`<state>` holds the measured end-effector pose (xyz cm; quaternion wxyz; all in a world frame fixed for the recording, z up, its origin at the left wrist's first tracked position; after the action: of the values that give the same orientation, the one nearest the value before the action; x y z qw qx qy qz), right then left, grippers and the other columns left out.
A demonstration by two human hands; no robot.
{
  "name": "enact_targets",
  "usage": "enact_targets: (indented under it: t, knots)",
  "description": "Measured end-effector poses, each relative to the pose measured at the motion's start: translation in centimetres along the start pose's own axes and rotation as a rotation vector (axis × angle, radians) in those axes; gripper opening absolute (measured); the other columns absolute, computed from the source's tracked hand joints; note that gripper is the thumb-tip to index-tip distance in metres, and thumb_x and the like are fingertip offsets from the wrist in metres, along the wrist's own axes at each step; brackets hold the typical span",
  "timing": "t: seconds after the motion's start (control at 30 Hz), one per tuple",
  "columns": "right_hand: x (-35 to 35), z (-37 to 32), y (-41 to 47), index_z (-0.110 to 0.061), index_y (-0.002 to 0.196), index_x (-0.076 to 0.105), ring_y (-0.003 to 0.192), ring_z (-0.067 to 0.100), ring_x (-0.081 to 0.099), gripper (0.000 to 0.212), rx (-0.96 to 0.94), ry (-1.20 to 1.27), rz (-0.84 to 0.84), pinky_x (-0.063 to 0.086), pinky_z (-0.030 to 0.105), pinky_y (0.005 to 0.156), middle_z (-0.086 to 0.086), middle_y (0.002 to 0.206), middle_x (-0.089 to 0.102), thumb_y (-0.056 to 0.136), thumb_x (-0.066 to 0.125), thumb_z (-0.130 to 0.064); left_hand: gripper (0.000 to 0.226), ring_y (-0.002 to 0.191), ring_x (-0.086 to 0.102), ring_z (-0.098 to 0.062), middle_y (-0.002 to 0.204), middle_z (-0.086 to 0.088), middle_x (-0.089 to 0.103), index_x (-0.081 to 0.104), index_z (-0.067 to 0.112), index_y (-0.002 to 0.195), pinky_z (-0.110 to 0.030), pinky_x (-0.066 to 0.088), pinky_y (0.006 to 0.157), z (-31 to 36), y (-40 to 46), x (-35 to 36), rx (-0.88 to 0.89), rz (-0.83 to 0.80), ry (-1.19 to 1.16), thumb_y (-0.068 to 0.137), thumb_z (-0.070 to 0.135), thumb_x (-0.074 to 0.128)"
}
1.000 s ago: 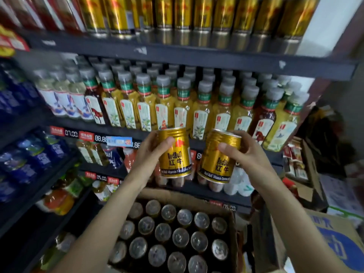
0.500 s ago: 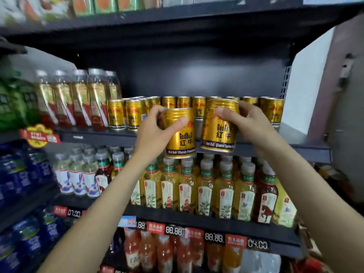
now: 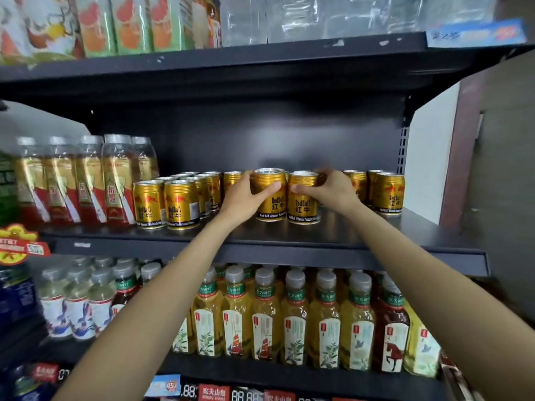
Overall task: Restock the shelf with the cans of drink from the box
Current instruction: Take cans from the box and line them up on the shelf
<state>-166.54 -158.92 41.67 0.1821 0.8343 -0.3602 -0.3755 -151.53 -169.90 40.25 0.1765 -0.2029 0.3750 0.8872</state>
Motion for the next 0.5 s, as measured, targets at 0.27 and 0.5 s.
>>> enact_targets:
  t: [0.27,0.5]
  knots:
    - [2.0,1.4,2.7,-0.006,0.120,0.053,0.109,0.025,0.059,0.065,0.062,-0.067,-0.122,0.052,0.034,0.087,0.010,0.118,0.062,0.072,0.076,-0.042,0.062,0.128,0.045,-0.020,0.138,-0.005,0.048,0.032,0.012,0.139,-0.030,0.037,0.101,-2.0,1.8,1.8,0.010,-0.177,0.047,0.090,0.041,0.054]
    - [1.6,1.8,2.9,-0.018,0.143,0.022,0.131,0.026,0.039,0.097,-0.086,-0.141,-0.299,0.042,0.039,0.103,0.008,0.144,0.040,0.068,0.081,-0.031,0.106,0.133,0.030,-0.026,0.147,-0.008,0.026,0.018,0.026,0.145,-0.041,0.034,0.104,-1.0,1.7,0.7,0.278,-0.033,0.705,0.063,0.073,0.064]
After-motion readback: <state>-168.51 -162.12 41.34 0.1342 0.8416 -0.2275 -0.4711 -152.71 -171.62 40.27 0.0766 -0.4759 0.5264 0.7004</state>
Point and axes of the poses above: each hand's wrist, its own y-axis towards the middle knuckle, its own x-axis out of the palm, z = x × y, the point moved 6 cm from there along y, towards the middle knuckle
